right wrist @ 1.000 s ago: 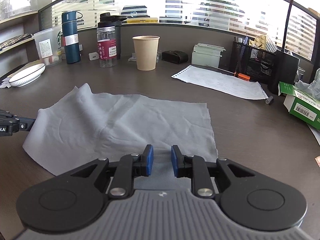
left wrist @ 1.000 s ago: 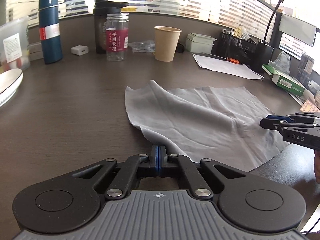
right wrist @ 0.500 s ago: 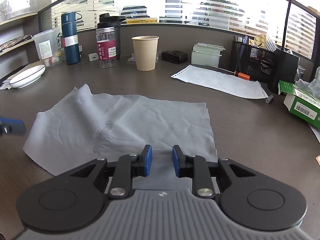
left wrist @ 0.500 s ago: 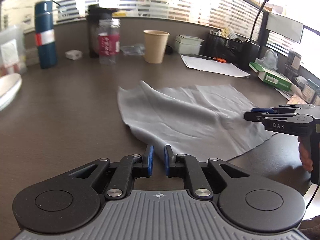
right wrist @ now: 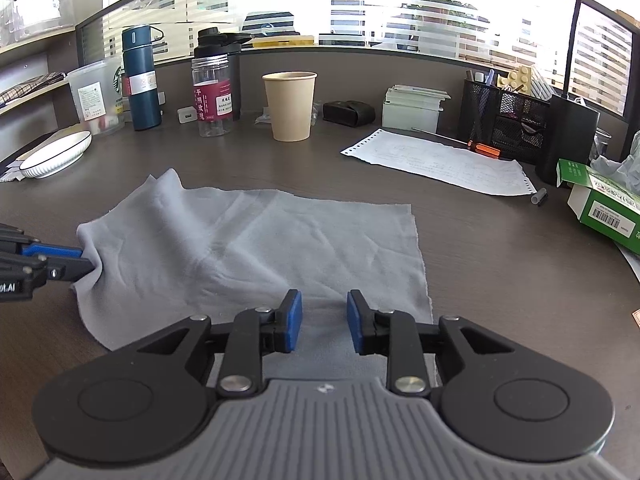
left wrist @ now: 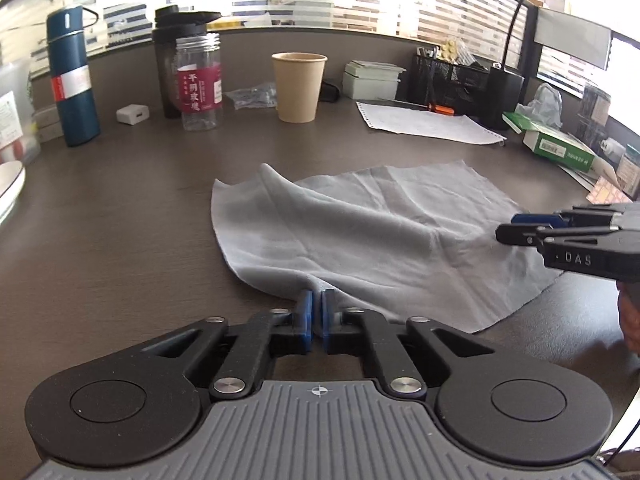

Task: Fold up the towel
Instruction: 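Open both grippers and smooth the towel flat by pulling its edges apart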

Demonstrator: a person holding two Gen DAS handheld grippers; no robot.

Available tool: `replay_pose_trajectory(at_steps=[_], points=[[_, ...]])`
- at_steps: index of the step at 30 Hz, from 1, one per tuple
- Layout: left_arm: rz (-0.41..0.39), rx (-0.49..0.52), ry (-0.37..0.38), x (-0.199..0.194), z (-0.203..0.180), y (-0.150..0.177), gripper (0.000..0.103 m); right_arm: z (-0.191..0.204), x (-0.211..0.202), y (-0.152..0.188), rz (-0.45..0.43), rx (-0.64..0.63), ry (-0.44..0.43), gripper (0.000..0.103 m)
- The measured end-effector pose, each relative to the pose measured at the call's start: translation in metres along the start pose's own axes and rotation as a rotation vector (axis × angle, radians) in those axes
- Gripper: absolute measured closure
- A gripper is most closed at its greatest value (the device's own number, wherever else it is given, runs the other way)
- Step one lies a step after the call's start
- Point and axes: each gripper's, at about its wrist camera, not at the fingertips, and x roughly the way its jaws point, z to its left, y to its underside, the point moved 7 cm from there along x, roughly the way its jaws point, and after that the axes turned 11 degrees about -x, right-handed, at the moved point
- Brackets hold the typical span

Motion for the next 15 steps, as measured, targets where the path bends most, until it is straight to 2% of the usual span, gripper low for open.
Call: replay_pose_trajectory(at_steps=[3,4,5,8,11,12,15], points=[[-0.003,0.033,-0.014,-0.015,0.002,-0.003,0.096,0.000,0.000,0.000,0.000,-0.001,-0.003,0.074],[0.001,0.047,-0.028,-0.022,0.004,-0.003,0.093,0.000,0.000,0.000,0.000,-0.001,-0.003,0.074],[0.008,0.062,-0.042,-0.029,0.007,-0.002,0.085,0.000,0.000,0.000,0.000,-0.002,-0.003,0.074],[0.019,0.102,-0.103,-0.038,0.016,0.005,0.085,-0.003,0.000,0.000,0.000,0.000,-0.005,0.074],[0.030,0.083,-0.136,-0.040,0.027,0.012,0.085,-0.003,-0.003,-0.001,0.006,-0.004,0.002,0.074],[0.026,0.074,-0.139,-0.041,0.028,0.013,0.085,-0.003,-0.005,-0.002,0.002,-0.005,0.002,0.074],[-0.003,0.048,-0.077,-0.040,0.020,0.007,0.083,-0.002,-0.014,-0.009,-0.019,-0.017,0.006,0.074]])
